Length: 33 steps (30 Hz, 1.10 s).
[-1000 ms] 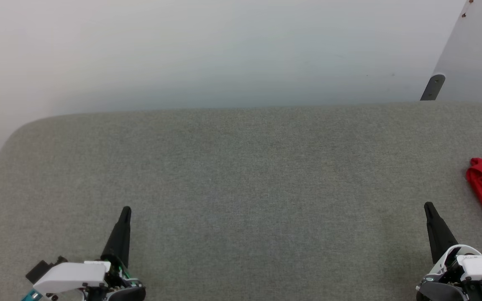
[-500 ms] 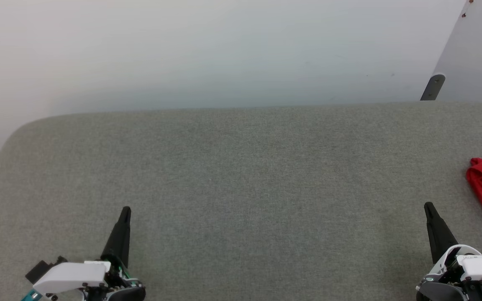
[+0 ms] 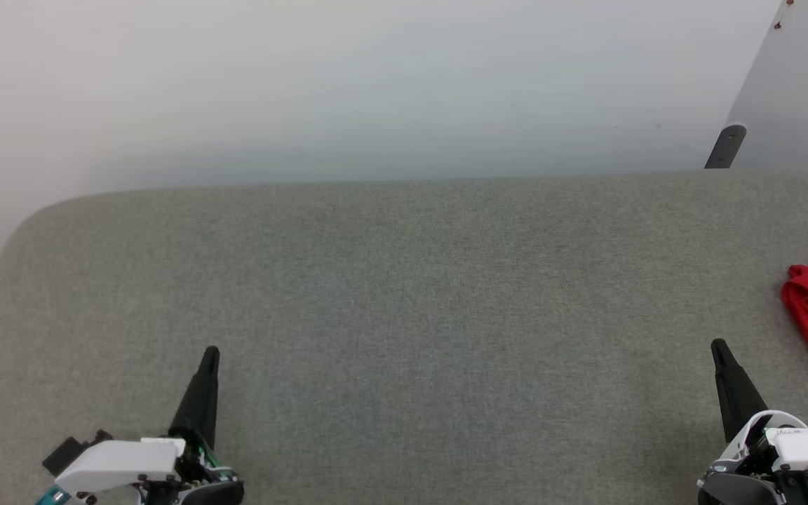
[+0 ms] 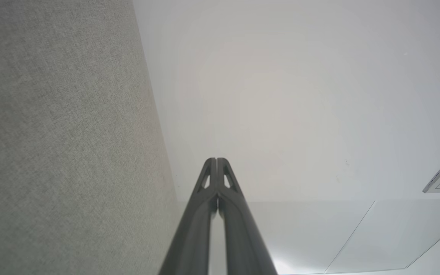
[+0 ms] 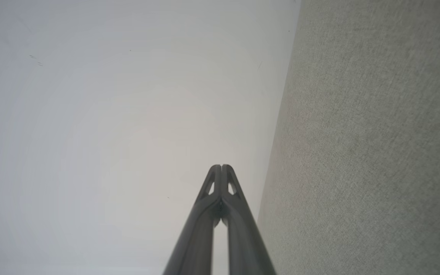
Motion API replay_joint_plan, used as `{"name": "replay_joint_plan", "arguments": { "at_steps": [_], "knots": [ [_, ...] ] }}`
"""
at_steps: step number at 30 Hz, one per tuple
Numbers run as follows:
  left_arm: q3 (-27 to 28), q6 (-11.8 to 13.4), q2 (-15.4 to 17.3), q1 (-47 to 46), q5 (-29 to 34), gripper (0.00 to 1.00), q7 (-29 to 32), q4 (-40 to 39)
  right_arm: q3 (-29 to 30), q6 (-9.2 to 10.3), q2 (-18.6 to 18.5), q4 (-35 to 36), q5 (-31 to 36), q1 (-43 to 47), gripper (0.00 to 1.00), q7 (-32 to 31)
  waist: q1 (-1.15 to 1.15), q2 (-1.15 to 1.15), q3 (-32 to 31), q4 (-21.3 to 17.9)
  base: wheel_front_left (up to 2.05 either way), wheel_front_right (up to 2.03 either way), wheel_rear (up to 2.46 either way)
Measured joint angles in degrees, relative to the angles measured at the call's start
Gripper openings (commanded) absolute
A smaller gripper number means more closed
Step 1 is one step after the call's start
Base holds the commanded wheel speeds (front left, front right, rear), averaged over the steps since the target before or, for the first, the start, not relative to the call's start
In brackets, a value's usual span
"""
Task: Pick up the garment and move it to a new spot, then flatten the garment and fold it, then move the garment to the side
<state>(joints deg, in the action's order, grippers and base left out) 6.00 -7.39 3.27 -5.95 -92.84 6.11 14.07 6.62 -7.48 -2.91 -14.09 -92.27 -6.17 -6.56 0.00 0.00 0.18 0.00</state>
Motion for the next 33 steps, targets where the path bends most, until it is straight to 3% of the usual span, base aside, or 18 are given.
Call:
{"name": "replay_joint_plan", "arguments": {
  "at_steps": [33],
  "knots": [
    [0.2, 0.0, -0.1, 0.0, 0.1, 0.00, 0.2, 0.0, 0.0, 0.00, 0.0, 0.0, 0.0, 0.0, 0.00, 0.0, 0.00, 0.00, 0.0, 0.0, 0.00, 0.00, 0.00]
  ]
}}
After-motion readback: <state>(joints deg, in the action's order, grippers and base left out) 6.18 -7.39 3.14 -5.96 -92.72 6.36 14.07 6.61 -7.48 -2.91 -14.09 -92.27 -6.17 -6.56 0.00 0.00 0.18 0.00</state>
